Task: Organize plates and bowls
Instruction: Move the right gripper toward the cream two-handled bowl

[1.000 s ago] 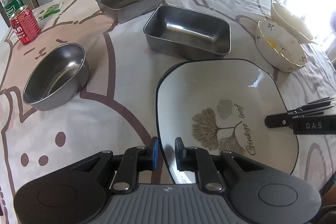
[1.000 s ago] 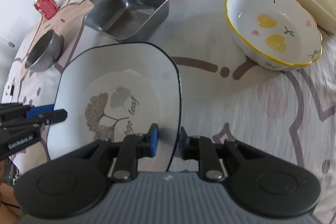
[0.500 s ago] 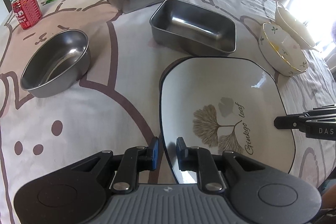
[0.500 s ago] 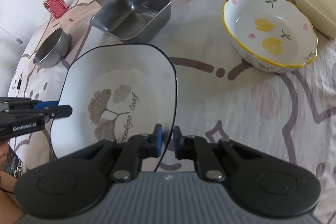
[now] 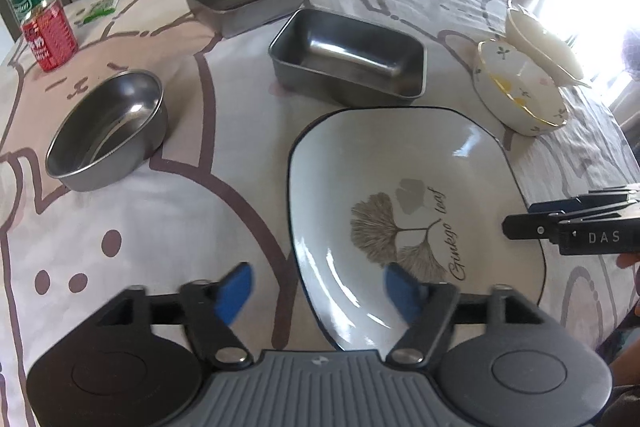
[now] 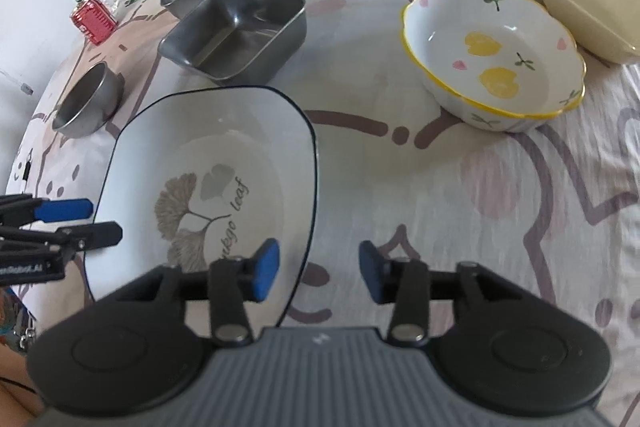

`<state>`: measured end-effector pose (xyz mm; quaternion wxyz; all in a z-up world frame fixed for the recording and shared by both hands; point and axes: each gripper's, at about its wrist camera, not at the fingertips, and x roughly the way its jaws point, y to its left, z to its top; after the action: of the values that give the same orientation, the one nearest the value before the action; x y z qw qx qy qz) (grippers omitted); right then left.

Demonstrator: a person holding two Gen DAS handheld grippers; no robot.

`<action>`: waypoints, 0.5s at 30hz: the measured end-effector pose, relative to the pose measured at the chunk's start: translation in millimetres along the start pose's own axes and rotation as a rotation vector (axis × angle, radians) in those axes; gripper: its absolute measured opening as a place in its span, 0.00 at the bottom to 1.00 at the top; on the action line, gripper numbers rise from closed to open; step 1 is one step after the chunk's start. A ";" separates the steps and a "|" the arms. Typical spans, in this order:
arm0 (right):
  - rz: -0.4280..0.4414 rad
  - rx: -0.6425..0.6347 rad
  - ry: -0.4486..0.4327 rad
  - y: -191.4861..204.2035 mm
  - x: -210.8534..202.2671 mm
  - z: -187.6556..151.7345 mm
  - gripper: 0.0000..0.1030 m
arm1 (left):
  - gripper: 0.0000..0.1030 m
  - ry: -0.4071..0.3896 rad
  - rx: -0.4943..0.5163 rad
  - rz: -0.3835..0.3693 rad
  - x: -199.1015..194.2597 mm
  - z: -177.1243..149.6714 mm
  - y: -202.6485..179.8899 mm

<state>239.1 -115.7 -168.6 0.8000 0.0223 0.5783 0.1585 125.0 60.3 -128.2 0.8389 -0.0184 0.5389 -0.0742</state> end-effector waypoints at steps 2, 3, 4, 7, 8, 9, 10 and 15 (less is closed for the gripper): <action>0.006 -0.008 -0.010 2.1 -3.7 -3.4 0.59 | 0.84 -0.006 0.010 0.001 -3.5 -2.1 -3.9; 0.005 -0.009 -0.017 2.9 -5.9 -4.9 0.63 | 0.85 -0.006 0.012 0.000 -4.8 -3.2 -5.0; 0.002 -0.009 -0.025 3.6 -8.0 -6.5 0.65 | 0.89 -0.008 0.012 -0.001 -6.5 -4.4 -6.2; -0.007 -0.020 -0.061 6.6 -16.2 -12.2 0.73 | 0.94 -0.018 0.015 0.003 -11.6 -8.6 -9.2; -0.011 -0.023 -0.071 7.3 -19.2 -14.2 0.77 | 0.95 -0.022 0.016 0.007 -13.3 -9.9 -9.8; -0.014 -0.025 -0.078 7.2 -22.1 -15.9 0.83 | 0.96 -0.025 0.016 0.009 -15.1 -11.0 -10.3; -0.018 -0.026 -0.085 8.4 -24.2 -17.8 0.85 | 0.97 -0.028 0.014 0.010 -17.0 -12.0 -10.5; -0.030 -0.052 -0.137 8.0 -38.4 -24.6 1.00 | 1.00 -0.048 0.006 0.016 -25.8 -15.3 -12.1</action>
<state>203.6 -122.5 -139.7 0.8403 0.0035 0.5180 0.1598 99.3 52.8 -110.0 0.8522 -0.0136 0.5185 -0.0687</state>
